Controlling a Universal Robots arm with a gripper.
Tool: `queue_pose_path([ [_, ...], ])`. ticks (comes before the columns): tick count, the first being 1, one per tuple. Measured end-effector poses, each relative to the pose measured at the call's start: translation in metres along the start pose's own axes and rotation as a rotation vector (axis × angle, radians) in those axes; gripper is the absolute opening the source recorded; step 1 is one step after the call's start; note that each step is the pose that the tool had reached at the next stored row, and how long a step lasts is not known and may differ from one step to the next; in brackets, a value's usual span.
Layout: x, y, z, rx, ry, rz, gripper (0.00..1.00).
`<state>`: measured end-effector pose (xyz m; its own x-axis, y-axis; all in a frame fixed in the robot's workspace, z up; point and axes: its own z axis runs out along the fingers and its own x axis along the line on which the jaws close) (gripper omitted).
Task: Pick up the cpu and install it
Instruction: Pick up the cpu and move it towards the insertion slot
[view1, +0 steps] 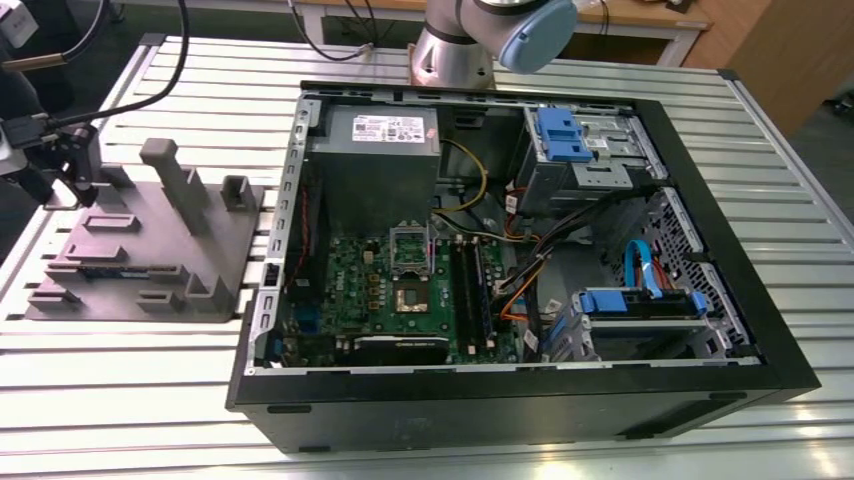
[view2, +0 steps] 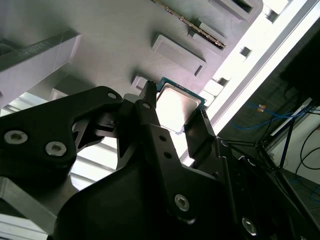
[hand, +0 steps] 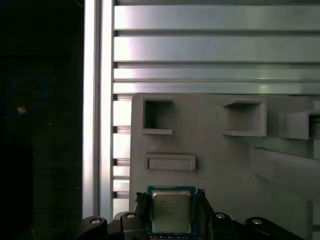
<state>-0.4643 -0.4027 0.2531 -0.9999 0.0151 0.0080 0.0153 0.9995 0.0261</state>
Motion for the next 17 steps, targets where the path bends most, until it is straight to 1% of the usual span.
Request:
queue_pose_path([
  [10, 0.0, 0.0, -0.0022, 0.0, -0.0001, 0.0, 0.47],
  [17, 0.0, 0.0001, -0.0054, 0.0, -0.0001, 0.0, 0.47],
])
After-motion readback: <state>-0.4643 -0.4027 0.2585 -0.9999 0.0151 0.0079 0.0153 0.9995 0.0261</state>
